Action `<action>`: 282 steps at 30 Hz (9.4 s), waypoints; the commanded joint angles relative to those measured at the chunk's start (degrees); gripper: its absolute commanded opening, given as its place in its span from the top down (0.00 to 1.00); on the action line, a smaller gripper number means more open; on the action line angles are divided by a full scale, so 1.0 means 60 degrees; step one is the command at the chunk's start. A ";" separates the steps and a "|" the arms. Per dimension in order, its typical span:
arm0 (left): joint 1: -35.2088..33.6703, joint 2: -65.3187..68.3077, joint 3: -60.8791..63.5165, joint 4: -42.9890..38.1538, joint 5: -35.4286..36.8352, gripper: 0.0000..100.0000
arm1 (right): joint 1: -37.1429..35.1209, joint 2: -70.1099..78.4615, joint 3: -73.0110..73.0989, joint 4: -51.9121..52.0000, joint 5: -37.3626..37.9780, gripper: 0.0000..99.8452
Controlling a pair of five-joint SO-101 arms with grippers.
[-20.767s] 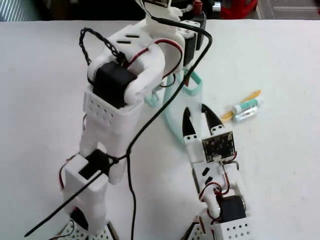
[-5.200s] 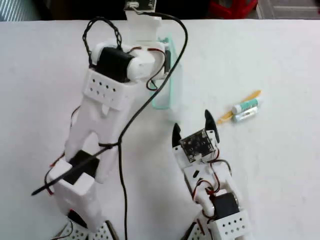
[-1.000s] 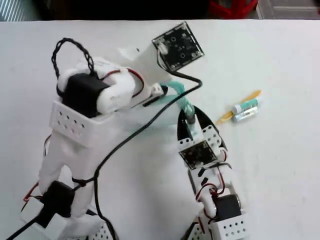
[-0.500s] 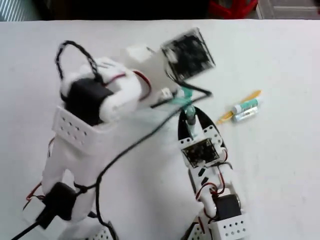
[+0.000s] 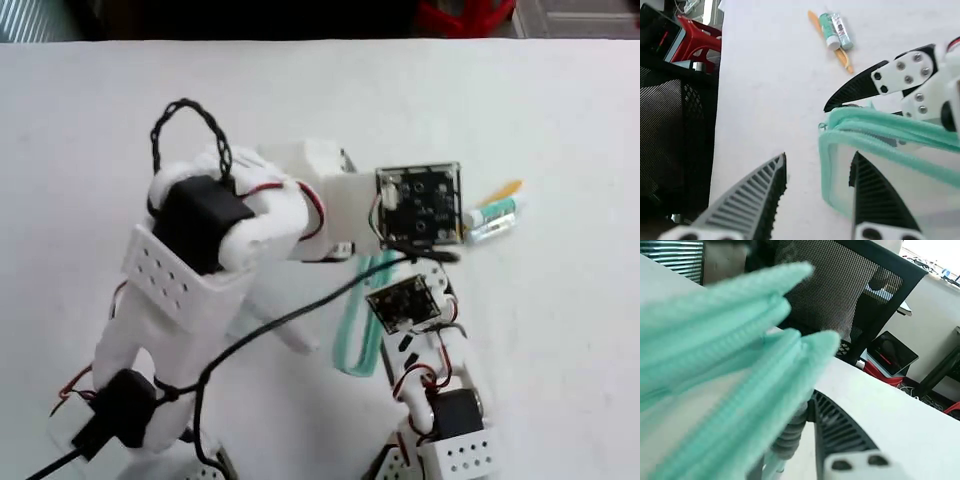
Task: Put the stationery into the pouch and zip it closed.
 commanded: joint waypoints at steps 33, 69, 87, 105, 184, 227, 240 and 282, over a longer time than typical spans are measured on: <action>-0.1473 -1.6183 1.5238 -0.4088 0.2623 0.79 | -0.0535 0.2484 -0.2974 0.1516 -0.2652 0.98; -0.3158 -1.6227 2.0205 -1.0007 0.4791 0.79 | -0.1663 0.8403 -0.6051 0.0784 -0.3341 0.98; -0.3128 -1.6227 2.0952 -1.3436 0.6813 0.88 | -0.0432 0.5766 -0.6125 0.2484 -0.3341 0.64; -0.2440 -1.6227 2.0615 -1.2088 0.7165 0.85 | 0.3963 0.8593 -0.8425 0.2908 -0.3678 0.76; -0.3509 -1.6227 2.1421 -1.1751 0.6051 0.85 | 0.2117 1.1978 -1.2132 0.4579 -0.3839 0.98; -0.3509 -1.6227 2.1861 -1.2484 0.6066 0.85 | -0.3114 1.2139 -1.4520 0.5853 -0.3971 0.98; -0.3832 -1.6227 2.1656 -1.2440 0.7341 0.77 | -0.3612 1.0293 -1.0374 0.2440 -0.3795 0.98; -0.3846 -1.6227 2.1700 -1.2425 0.7399 0.80 | 0.3788 1.0762 -1.1399 0.5355 -0.4366 0.78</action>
